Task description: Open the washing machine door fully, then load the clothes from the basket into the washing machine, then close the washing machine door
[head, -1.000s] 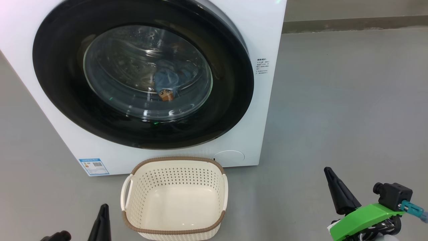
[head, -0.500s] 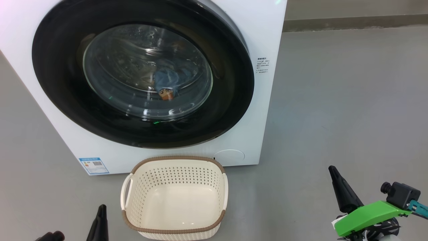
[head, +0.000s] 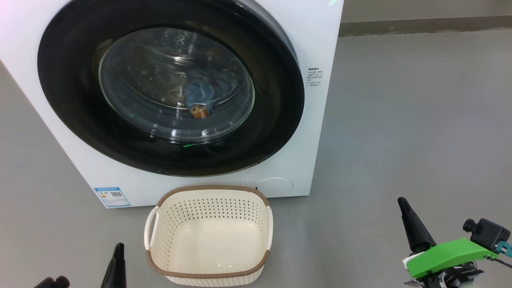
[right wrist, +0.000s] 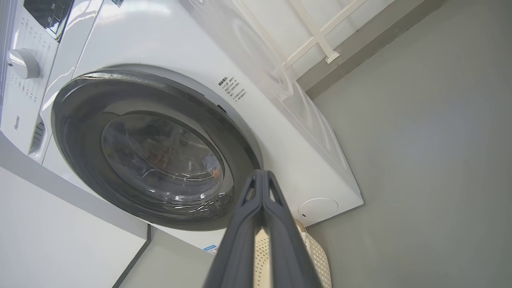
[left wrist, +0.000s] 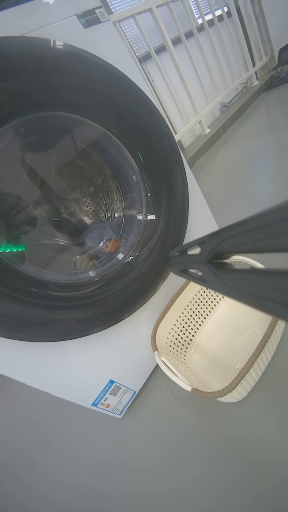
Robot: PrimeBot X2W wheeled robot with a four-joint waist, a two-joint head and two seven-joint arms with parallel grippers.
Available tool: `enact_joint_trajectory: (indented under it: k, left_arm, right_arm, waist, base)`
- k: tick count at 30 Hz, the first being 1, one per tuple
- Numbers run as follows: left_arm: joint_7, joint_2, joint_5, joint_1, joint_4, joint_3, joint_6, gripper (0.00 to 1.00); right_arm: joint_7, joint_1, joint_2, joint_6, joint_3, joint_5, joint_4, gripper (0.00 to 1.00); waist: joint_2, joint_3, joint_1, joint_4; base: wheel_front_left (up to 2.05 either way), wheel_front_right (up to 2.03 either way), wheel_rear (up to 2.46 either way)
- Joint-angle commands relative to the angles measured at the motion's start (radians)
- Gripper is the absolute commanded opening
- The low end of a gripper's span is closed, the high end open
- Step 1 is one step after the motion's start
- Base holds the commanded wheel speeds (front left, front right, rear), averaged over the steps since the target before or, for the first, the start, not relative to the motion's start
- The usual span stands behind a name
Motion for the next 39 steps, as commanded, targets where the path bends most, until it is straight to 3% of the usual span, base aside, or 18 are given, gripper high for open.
enact_joint_trajectory:
  k: [1,39]
  left_arm:
    - [0.010,0.012,-0.030,-0.052,-0.017,0.022,-0.003,0.00]
    - [0.119,0.015,-0.394,-0.100,0.010,0.071,-0.005,0.00]
  right_arm:
    - [0.007,-0.019,-0.003,-0.001,-0.006,0.027,-0.030,0.00]
    - [0.117,-0.009,0.055,-0.001,-0.098,0.364,-0.044,0.00]
  waist:
    - [0.0000,0.000,0.0000,0.000]
    - [0.0000,0.012,0.0000,0.002]
  base:
    - [0.00,0.00,0.00]
    - [0.00,0.00,0.00]
